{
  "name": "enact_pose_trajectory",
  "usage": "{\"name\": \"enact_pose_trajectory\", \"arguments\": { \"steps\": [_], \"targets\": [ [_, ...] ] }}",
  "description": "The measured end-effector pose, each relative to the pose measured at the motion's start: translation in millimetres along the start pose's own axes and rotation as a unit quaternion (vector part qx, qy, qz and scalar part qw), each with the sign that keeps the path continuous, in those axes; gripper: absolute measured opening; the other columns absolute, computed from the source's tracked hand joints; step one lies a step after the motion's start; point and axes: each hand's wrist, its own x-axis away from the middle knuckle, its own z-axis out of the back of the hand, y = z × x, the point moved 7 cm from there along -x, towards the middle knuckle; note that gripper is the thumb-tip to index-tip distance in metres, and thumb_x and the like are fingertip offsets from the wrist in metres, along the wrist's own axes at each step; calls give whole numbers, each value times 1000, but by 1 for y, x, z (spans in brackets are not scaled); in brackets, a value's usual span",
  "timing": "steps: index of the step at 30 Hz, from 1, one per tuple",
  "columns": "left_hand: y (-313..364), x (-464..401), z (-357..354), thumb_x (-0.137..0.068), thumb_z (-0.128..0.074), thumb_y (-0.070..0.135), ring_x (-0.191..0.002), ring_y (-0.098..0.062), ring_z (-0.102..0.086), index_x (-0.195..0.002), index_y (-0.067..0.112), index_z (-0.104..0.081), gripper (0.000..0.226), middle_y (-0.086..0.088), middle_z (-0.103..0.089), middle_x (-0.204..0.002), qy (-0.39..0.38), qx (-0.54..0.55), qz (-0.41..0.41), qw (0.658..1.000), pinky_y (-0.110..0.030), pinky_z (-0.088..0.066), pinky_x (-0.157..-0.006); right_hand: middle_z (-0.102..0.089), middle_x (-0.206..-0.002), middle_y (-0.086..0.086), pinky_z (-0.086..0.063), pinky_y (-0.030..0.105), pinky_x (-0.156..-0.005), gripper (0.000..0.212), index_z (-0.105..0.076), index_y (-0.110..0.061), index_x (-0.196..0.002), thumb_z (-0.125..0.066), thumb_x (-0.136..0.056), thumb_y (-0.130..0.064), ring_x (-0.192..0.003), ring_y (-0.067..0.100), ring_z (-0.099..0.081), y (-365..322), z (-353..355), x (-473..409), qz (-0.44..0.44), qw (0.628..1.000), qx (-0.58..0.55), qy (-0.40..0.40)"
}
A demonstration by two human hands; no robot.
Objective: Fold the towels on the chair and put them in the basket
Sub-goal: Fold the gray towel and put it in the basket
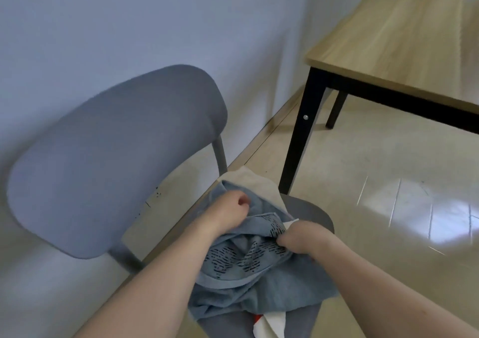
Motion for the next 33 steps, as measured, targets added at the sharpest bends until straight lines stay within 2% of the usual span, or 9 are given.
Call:
{"name": "enact_pose_trajectory", "arguments": {
  "steps": [5, 10, 12, 15, 18, 20, 25, 29, 33],
  "targets": [
    [10, -45, -37, -89, -55, 44, -93, -13, -61, -99, 20, -70, 30, 4, -69, -98, -40, -33, -68, 996, -28, -46, -79, -62, -77, 9, -45, 24, -50, 19, -60, -9, -92, -44, -89, -18, -57, 23, -55, 14, -19, -35, 31, 995, -65, 61],
    [17, -48, -48, -85, -60, 49, -91, -11, -62, -88, 22, -73, 29, 7, -69, -90, -39, -70, -131, 988, -28, -46, -85, -64, -59, 4, -52, 29, -57, 25, -61, -9, -67, -48, -87, -17, -51, 21, -59, 21, -17, -30, 75, 977, -65, 187],
    [22, -36, -48, -88, -62, 40, -84, -8, -59, -82, 23, -70, 20, 7, -67, -85, -20, -85, -164, 983, -23, -45, -76, -61, -60, 3, -50, 28, -57, 19, -59, -11, -69, -52, -84, -20, -55, 22, -58, 26, -14, -23, 91, 957, -81, 262],
    [32, -8, -29, -94, -57, 24, -74, -11, -55, -80, 19, -62, 16, 2, -64, -80, 76, 36, -221, 972, -17, -41, -61, -57, -63, 4, -43, 30, -56, 12, -57, -11, -75, -61, -80, -20, -60, 22, -55, 30, -18, -6, 140, 910, -228, 317],
    [48, 31, -7, -99, -47, 8, -72, -20, -60, -82, 18, -60, 24, -11, -66, -81, 78, 265, -266, 923, -26, -48, -66, -62, -77, 5, -43, 27, -53, 19, -50, -14, -96, -64, -82, -16, -65, 19, -56, 24, -30, 24, 197, 845, -421, 265],
    [63, 65, 11, -99, -42, 1, -67, -18, -59, -80, 17, -59, 31, -11, -63, -75, 77, 337, -286, 894, -27, -48, -64, -64, -85, 7, -44, 24, -54, 25, -49, -18, -108, -60, -85, -16, -67, 17, -57, 12, -35, 52, 212, 846, -419, 254],
    [82, 164, 77, -91, -32, -6, -63, -16, -47, -65, 19, -51, 41, -3, -52, -64, 163, 373, -292, 865, -28, -40, -60, -50, -75, 6, -38, 34, -64, 31, -58, 2, -98, -56, -77, -22, -69, 19, -46, -24, -32, 147, 270, 844, -357, 294],
    [82, 245, 118, -88, -29, -5, -67, -19, -49, -67, 15, -51, 37, -4, -54, -69, 228, 419, -276, 834, -30, -41, -67, -67, -88, 4, -53, 33, -73, 12, -66, -15, -96, -59, -85, -17, -83, 20, -64, -34, -34, 214, 299, 847, -308, 314],
    [67, 304, 142, -84, -34, 1, -64, -18, -50, -63, 15, -54, 32, -3, -57, -67, 312, 466, -230, 795, -25, -40, -61, -65, -80, 12, -55, 33, -55, 7, -58, -7, -87, -51, -87, -10, -64, 24, -65, 5, -28, 252, 239, 835, -302, 393]
  ]
}}
